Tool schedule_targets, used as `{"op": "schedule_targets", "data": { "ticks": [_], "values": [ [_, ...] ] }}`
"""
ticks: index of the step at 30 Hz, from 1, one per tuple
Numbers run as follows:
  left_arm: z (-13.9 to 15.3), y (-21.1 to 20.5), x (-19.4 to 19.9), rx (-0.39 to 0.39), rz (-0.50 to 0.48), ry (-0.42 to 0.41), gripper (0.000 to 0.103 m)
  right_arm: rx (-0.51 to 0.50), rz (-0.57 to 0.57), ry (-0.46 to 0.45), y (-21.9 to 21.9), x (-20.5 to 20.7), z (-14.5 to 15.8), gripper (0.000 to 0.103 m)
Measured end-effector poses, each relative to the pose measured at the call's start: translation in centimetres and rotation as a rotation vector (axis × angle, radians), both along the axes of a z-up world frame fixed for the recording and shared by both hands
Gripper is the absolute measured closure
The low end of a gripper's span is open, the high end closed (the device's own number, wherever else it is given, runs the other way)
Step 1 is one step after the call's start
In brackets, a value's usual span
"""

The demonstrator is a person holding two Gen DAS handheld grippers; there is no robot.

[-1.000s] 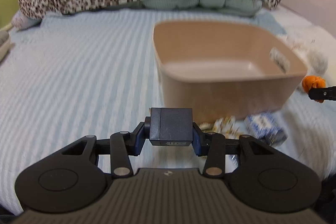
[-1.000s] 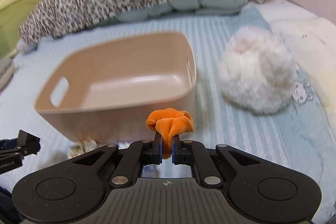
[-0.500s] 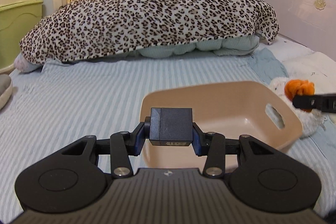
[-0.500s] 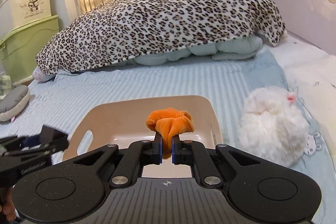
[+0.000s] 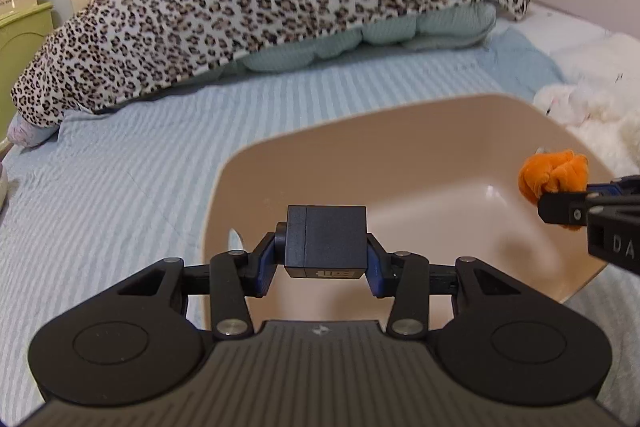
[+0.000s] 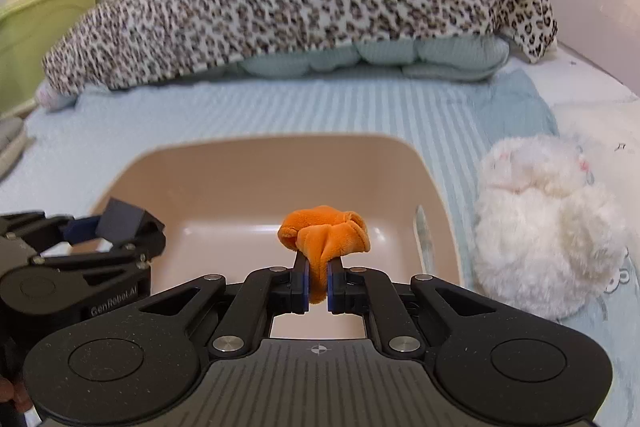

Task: Organize objects
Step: 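Lift and carry the orange cloth and black box over the basket with both tools, then open both tools to drop the cloth and black box into the basket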

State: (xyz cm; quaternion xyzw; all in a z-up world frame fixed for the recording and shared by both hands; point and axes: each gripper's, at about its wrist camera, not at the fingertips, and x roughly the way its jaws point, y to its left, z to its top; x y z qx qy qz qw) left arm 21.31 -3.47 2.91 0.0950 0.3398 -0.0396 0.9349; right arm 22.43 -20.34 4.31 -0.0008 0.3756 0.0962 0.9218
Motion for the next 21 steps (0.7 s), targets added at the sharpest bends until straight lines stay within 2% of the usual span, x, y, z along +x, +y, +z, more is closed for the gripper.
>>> {"op": "schedule_targets", "data": {
  "ticks": [6,8,9,10,12,13,14,15,17,19,21],
  "values": [
    [-1.6,-0.6,0.8,0.009,-0.018,0.069,0.057,-0.026,-0.002,0.067,0.2,0.0,-2.1,0.092],
    [-1.7,-0.6,0.7,0.004,-0.021,0.083,0.056,-0.029,-0.002,0.069,0.3,0.0,-2.2,0.082],
    [-1.6,-0.5,0.5,-0.005,-0.021,0.08,0.056,-0.031,-0.004,0.066,0.2,-0.2,-2.1,0.071],
    [-1.5,-0.4,0.3,-0.012,-0.02,0.075,0.054,-0.029,-0.004,0.059,0.2,-0.3,-1.9,0.064],
    [-1.0,-0.2,-0.1,-0.016,-0.017,0.059,0.043,-0.022,-0.005,0.048,0.1,-0.7,-1.5,0.056],
    [-0.6,-0.1,-0.4,-0.015,-0.012,0.043,0.032,-0.022,-0.007,0.042,0.1,-0.9,-1.3,0.052],
    [-0.2,0.1,-0.7,-0.015,-0.006,0.027,0.027,-0.021,-0.01,0.036,0.0,-1.1,-1.0,0.045],
    [0.2,0.2,-1.0,-0.016,-0.003,0.015,0.026,-0.015,-0.012,0.029,-0.1,-1.4,-0.7,0.04],
    [0.9,0.5,-1.5,-0.018,-0.001,0.008,0.022,-0.004,-0.013,0.018,-0.4,-2.0,0.0,0.035],
    [1.5,0.8,-2.2,-0.016,0.002,0.002,0.019,0.003,-0.016,0.01,-0.6,-2.6,0.6,0.026],
    [2.0,1.0,-3.0,-0.01,0.006,-0.005,0.018,0.012,-0.018,-0.001,-1.0,-3.5,1.3,0.023]
  ]
}}
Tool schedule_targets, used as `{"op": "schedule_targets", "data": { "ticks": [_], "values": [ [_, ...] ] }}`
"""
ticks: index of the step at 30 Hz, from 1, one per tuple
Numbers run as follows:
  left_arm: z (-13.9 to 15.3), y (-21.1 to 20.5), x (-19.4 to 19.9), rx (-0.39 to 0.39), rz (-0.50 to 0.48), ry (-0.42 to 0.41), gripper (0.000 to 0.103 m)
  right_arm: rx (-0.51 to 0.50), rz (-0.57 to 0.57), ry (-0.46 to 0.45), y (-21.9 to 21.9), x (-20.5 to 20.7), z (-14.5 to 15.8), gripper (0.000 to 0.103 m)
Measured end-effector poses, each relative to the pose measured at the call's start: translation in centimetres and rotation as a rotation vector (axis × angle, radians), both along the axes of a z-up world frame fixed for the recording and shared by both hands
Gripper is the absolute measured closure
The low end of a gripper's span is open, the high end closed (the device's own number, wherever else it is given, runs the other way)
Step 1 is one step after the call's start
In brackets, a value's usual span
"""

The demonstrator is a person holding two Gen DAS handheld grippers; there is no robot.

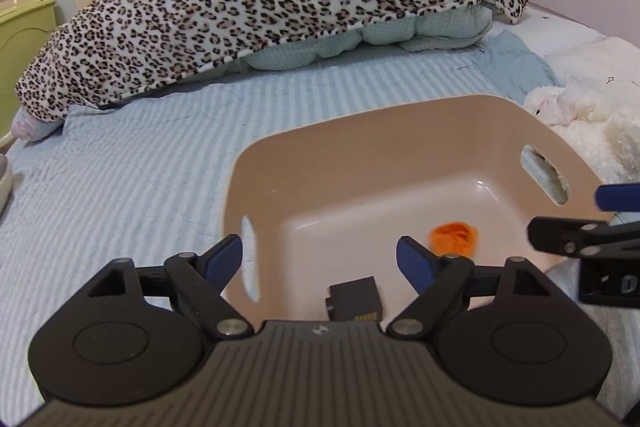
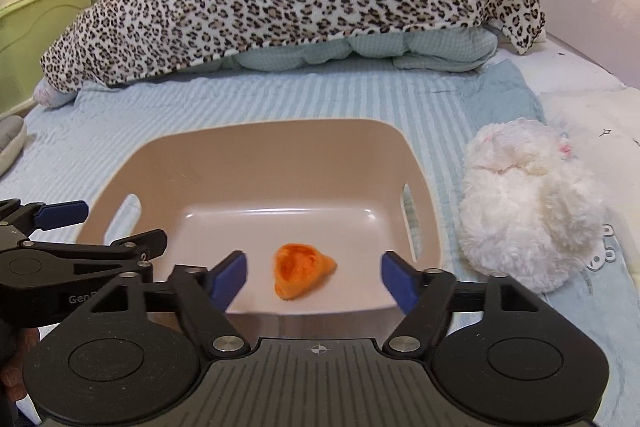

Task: Organize objects
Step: 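Open both tools to drop the cloth and black box into the basket, then grasp the dark blue star-printed box with the right tool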

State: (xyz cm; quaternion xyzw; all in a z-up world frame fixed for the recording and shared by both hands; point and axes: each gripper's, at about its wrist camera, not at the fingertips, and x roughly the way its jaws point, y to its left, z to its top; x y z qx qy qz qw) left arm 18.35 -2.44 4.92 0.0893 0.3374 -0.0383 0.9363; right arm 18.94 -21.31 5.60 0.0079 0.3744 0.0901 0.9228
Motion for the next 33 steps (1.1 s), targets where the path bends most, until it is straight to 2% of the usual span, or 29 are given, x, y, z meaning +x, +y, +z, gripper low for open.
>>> {"op": "schedule_targets", "data": {
  "ticks": [3,5,14,27,33],
  "values": [
    [0.4,0.6,-1.3,-0.001,0.006,0.009,0.017,0.007,0.002,-0.009,-0.5,-1.2,0.9,0.011],
    [0.5,1.1,-2.2,-0.009,0.011,0.017,0.016,0.009,0.002,-0.015,-0.7,-2.1,1.2,0.008],
    [-0.3,2.8,-6.3,0.0,0.013,0.049,0.013,-0.009,-0.003,0.033,-1.6,-5.6,0.0,0.006],
    [-5.4,5.1,-9.3,0.052,-0.002,0.185,0.013,-0.056,0.007,0.129,-1.2,-8.4,-4.8,0.006],
    [-7.3,5.0,-10.0,0.062,-0.073,0.258,0.013,-0.07,0.02,0.16,-0.7,-8.9,-6.4,0.006]
  ]
}}
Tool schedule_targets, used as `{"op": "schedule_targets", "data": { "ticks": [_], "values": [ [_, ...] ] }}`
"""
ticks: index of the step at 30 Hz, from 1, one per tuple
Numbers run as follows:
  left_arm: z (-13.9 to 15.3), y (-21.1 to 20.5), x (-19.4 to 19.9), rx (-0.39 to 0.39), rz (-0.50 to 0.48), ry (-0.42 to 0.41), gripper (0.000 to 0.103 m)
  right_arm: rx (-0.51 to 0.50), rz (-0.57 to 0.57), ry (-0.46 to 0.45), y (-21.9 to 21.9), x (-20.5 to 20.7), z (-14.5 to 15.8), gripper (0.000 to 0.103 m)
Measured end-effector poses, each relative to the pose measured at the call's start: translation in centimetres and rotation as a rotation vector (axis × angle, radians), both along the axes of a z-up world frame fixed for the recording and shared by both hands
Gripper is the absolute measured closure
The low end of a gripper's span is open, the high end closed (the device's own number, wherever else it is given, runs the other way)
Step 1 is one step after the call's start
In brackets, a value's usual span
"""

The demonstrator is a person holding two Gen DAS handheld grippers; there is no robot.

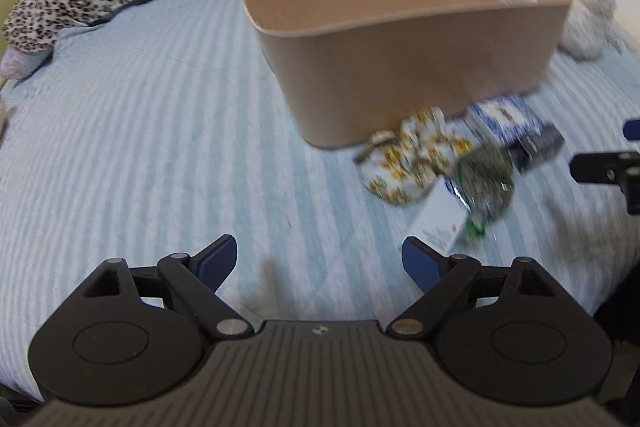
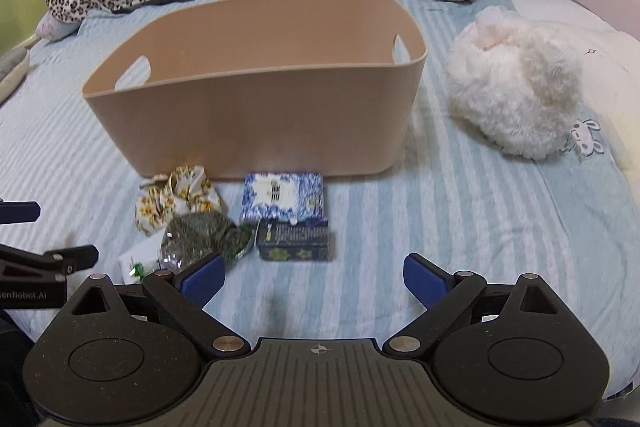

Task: Organize objects
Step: 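Grasp the dark blue star-printed box with the right tool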

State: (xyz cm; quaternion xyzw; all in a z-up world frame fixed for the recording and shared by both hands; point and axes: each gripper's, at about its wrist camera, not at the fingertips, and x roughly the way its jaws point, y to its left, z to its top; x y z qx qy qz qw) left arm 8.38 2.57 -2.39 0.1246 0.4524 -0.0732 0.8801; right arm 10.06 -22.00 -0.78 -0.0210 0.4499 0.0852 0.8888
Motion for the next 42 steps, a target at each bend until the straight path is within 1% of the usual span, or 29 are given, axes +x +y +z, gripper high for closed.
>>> {"op": "schedule_targets", "data": {
  "ticks": [3,6,11,14,17,21,24,26,29,33,36,38,39,40,41,42],
  "values": [
    [-0.9,-0.6,-0.4,0.021,-0.031,0.016,0.013,-0.021,0.012,0.002,0.3,-0.2,-0.6,0.006],
    [-1.5,-1.1,-0.3,0.029,-0.054,0.022,0.013,-0.021,0.017,0.015,0.4,0.0,-1.1,0.006],
    [-1.9,-1.7,-0.3,-0.004,-0.095,0.046,0.013,-0.018,0.019,0.032,0.6,0.4,-1.6,0.006],
    [-2.2,-2.3,-0.3,-0.003,-0.129,0.055,0.013,-0.015,0.019,0.046,0.8,0.7,-1.9,0.006],
    [-2.9,-2.7,0.1,-0.005,-0.13,0.059,0.013,-0.01,0.019,0.06,1.0,1.0,-2.2,0.006],
    [-3.4,-2.9,1.2,-0.039,-0.118,0.048,0.013,-0.03,0.032,0.062,1.6,1.5,-2.6,0.006],
    [-3.6,-3.1,1.8,-0.056,-0.127,0.042,0.016,-0.093,0.06,0.036,2.5,1.9,-2.7,0.006],
    [-3.7,-3.1,2.0,-0.065,-0.144,0.029,0.021,-0.121,0.07,0.021,3.0,2.3,-2.9,0.006],
    [-3.8,-2.9,2.3,-0.08,-0.159,0.012,0.025,-0.132,0.063,0.031,3.3,3.3,-3.6,0.006],
    [-4.3,-2.8,2.8,-0.101,-0.153,0.014,0.025,-0.126,0.046,0.065,3.5,4.4,-4.6,0.006],
    [-4.2,-3.1,2.8,-0.105,-0.173,-0.001,0.036,-0.143,0.043,0.063,3.9,4.9,-5.1,0.006],
    [-4.1,-3.2,2.8,-0.116,-0.179,-0.016,0.053,-0.151,0.047,0.061,4.1,5.2,-5.3,0.009],
    [-4.0,-3.1,2.7,-0.121,-0.18,-0.02,0.058,-0.144,0.048,0.064,4.1,5.3,-5.3,0.013],
    [-4.0,-3.1,2.6,-0.123,-0.181,-0.022,0.059,-0.131,0.047,0.064,4.1,5.3,-5.3,0.017],
    [-4.0,-3.0,2.6,-0.124,-0.181,-0.023,0.06,-0.118,0.045,0.06,4.0,5.3,-5.2,0.02],
    [-4.0,-2.9,2.5,-0.125,-0.183,-0.021,0.061,-0.112,0.046,0.06,4.0,5.3,-5.2,0.025]
  ]
}}
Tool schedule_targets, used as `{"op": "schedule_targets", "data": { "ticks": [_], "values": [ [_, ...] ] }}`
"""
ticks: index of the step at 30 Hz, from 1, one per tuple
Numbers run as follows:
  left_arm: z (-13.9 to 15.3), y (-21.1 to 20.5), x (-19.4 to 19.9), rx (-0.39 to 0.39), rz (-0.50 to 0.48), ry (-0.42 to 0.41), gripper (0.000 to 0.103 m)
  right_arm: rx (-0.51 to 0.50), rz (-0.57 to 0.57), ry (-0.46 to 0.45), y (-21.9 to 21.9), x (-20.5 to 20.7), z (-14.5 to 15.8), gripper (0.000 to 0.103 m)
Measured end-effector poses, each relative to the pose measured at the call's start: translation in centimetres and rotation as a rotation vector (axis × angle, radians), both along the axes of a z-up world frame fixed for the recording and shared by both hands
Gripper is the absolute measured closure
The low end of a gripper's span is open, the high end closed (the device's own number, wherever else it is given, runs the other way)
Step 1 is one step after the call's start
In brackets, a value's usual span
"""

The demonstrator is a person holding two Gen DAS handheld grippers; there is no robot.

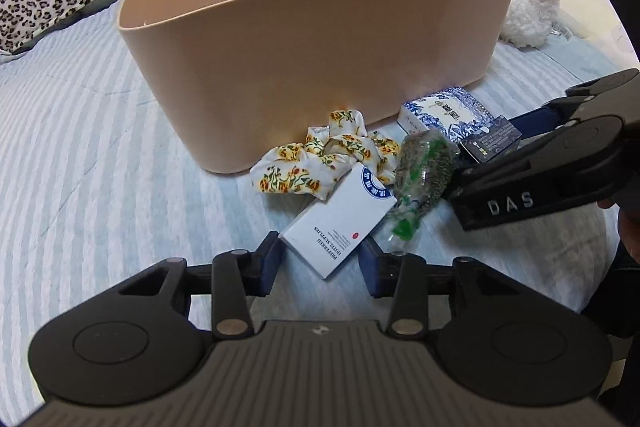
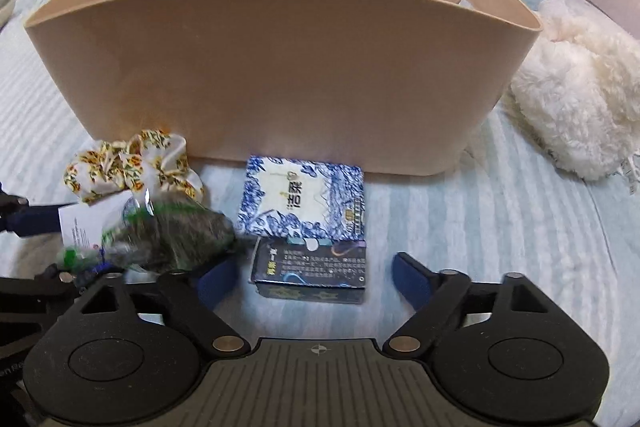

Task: Organize objects
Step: 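Grasp the dark blue star-printed box with the right tool, then grasp the white box with the left tool while right tool holds the star box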

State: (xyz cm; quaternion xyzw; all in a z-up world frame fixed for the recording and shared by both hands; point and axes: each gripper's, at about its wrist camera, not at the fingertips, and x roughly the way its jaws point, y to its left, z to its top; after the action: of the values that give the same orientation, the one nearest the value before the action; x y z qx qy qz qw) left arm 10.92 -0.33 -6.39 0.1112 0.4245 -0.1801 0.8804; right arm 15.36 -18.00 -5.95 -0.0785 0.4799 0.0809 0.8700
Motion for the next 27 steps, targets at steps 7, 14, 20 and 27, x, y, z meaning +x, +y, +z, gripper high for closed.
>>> {"op": "schedule_targets", "data": {
  "ticks": [7,14,20,27],
  "values": [
    [0.4,0.7,-0.9,0.013,0.031,-0.022,0.064,0.037,0.008,-0.006,-0.5,-0.6,0.8,0.056],
    [0.7,2.0,-1.0,0.013,0.089,-0.01,0.1,0.093,-0.024,0.008,-1.8,-1.4,1.6,0.056],
    [1.0,2.9,-1.1,-0.003,0.126,-0.003,0.102,0.146,-0.059,-0.007,-3.1,-2.3,2.7,0.056],
    [1.5,3.1,-1.4,-0.006,0.134,-0.021,0.102,0.196,-0.086,-0.032,-4.5,-2.8,3.1,0.056]
  ]
}}
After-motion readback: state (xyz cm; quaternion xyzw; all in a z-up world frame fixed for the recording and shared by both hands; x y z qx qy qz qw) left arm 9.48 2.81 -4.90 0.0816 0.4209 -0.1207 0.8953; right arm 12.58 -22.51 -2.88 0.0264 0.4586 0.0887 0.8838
